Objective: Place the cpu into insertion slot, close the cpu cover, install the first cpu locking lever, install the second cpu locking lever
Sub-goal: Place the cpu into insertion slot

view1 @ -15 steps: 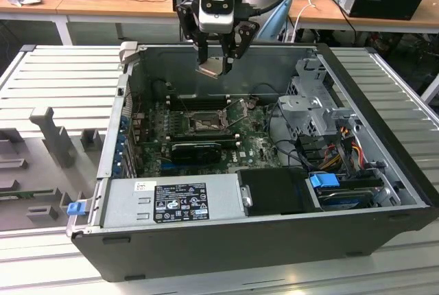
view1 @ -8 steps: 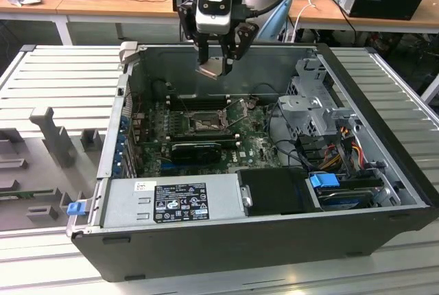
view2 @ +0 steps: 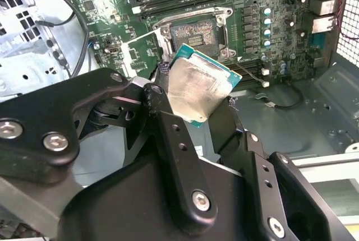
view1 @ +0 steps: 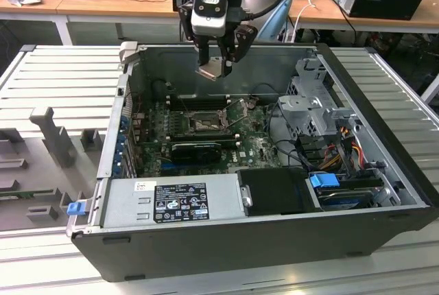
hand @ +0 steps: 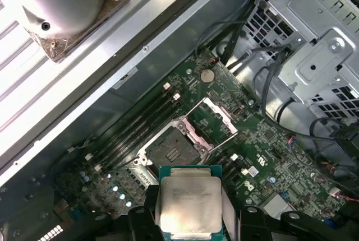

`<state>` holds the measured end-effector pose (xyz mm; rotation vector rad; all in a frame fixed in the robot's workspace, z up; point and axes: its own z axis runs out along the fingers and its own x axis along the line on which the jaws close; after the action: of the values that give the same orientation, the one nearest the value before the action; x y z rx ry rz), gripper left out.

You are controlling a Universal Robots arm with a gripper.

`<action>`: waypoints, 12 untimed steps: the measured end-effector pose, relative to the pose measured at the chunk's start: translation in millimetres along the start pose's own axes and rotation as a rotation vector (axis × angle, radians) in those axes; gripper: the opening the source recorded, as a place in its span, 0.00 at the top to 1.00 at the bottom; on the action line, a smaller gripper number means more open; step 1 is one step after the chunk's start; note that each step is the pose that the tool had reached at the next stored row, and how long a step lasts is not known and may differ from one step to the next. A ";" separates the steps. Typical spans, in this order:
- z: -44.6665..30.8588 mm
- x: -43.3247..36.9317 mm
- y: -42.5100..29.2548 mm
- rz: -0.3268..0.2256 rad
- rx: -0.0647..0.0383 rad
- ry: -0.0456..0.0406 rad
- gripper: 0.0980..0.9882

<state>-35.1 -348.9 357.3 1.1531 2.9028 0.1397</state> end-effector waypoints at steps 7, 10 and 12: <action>1.7 0.0 -0.2 0.044 0.000 -0.0044 0.52; 2.0 0.0 -0.2 0.069 -0.001 -0.0067 0.52; 2.1 0.0 -0.2 0.092 -0.001 -0.0087 0.52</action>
<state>-35.1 -348.9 355.2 1.2837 2.8428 0.1372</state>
